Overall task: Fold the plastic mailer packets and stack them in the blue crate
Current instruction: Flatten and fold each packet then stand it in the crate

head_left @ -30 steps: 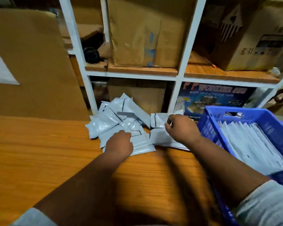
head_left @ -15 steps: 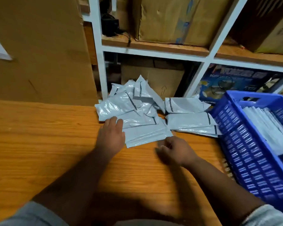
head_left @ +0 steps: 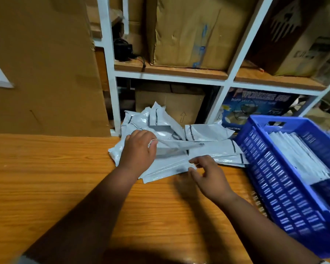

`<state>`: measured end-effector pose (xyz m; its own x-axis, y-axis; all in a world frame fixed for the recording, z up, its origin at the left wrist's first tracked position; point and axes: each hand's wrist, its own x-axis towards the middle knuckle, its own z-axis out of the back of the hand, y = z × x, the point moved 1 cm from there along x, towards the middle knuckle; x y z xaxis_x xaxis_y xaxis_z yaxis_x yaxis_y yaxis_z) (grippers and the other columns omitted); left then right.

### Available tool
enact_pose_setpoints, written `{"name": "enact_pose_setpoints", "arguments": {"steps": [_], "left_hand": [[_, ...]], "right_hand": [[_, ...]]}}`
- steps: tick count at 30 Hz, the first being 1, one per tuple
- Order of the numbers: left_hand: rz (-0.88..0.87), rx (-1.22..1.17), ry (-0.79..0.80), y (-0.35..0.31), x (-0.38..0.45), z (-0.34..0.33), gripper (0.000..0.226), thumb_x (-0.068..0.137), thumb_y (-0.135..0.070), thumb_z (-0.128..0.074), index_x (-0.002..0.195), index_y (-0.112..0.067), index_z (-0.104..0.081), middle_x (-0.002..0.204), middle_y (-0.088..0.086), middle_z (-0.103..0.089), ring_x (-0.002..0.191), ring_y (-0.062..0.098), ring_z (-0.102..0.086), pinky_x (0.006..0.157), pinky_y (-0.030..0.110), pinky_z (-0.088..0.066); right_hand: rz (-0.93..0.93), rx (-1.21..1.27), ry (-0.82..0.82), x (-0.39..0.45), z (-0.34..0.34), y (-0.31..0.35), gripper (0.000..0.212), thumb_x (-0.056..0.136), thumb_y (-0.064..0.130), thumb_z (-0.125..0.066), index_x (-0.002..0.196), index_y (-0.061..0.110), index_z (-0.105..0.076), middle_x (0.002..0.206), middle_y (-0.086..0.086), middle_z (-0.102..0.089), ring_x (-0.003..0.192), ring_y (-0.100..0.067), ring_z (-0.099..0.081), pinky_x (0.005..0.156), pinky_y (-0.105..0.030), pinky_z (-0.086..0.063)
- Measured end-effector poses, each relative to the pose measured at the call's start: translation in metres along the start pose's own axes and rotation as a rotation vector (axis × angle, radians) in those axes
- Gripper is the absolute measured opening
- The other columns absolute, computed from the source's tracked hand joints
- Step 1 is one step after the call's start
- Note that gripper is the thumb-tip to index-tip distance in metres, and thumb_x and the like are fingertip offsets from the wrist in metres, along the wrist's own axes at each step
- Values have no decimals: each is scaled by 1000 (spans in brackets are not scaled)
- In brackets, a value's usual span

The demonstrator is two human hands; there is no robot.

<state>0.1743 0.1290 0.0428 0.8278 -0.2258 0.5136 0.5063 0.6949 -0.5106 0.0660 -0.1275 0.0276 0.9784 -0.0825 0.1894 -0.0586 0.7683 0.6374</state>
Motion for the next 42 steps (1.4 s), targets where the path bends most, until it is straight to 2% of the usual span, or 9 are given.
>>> {"name": "enact_pose_setpoints", "arguments": {"steps": [4, 8, 11, 15, 18, 21, 26, 34, 42], "left_hand": [[202, -388, 28, -62, 1, 20, 9, 109, -36, -58, 104, -31, -63, 91, -11, -67, 78, 5, -61, 64, 24, -46], [401, -456, 26, -111, -12, 16, 13, 109, -39, -58, 106, -30, -67, 102, -13, -67, 94, 3, -61, 70, 22, -45], [464, -452, 15, -135, -32, -6, 16, 110, -41, -57, 104, -30, -67, 100, -15, -68, 92, 2, -64, 72, 25, -49], [531, -295, -15, -152, -68, -43, 16, 110, -40, -58, 105, -27, -66, 93, -10, -68, 85, 5, -65, 69, 18, -45], [551, -159, -3, -157, -104, -66, 14, 109, -35, -59, 106, -24, -66, 87, -5, -69, 71, 7, -63, 56, 8, -38], [589, -98, 29, -151, -144, -84, 22, 107, -38, -61, 108, -17, -68, 90, 1, -71, 81, 20, -64, 68, 26, -41], [614, 97, 34, -144, -186, -92, 39, 103, -42, -54, 120, -8, -62, 110, 13, -65, 102, 33, -59, 88, 47, -51], [609, 465, 302, -148, -186, -147, 61, 109, -48, -38, 158, -11, -43, 171, 21, -30, 160, 39, -25, 126, 60, -26], [656, 559, 409, -140, -185, -178, 76, 107, -48, -42, 171, -17, -15, 179, 14, -1, 165, 35, 2, 130, 64, -4]], "right_hand": [[-12, 166, -180, -5, 36, 4, 64, 97, 48, -76, 152, 38, -45, 147, 18, -47, 137, -3, -46, 105, -30, -45], [-416, 707, -220, -19, 80, -4, 83, 93, 64, -72, 162, 48, -30, 169, 11, -32, 151, -14, -37, 117, -46, -41], [-521, 874, -142, -34, 106, -23, 44, 93, 61, -73, 133, 45, -63, 128, 9, -73, 112, -16, -73, 81, -41, -63], [-389, 634, -117, -63, 118, -61, 22, 105, 41, -67, 95, 23, -74, 73, 11, -76, 68, -9, -74, 58, -26, -56], [-393, 438, -91, -83, 109, -93, 38, 104, 49, -64, 82, 18, -71, 73, 0, -74, 69, -22, -73, 62, -41, -60], [-392, 253, -31, -94, 93, -123, 43, 100, 59, -61, 82, 20, -65, 75, -1, -68, 77, -30, -70, 66, -42, -55], [-355, -209, 59, -109, 83, -149, 61, 100, 64, -49, 143, 20, -52, 135, -12, -58, 119, -35, -59, 97, -52, -55], [27, -469, 118, -121, 35, -99, 55, 102, 53, -34, 142, 21, -54, 157, -13, -45, 146, -33, -40, 121, -58, -33], [53, -590, 329, -110, -36, -101, 67, 110, 50, -15, 168, 18, -25, 178, -13, -13, 165, -32, -2, 130, -62, 0]]}}
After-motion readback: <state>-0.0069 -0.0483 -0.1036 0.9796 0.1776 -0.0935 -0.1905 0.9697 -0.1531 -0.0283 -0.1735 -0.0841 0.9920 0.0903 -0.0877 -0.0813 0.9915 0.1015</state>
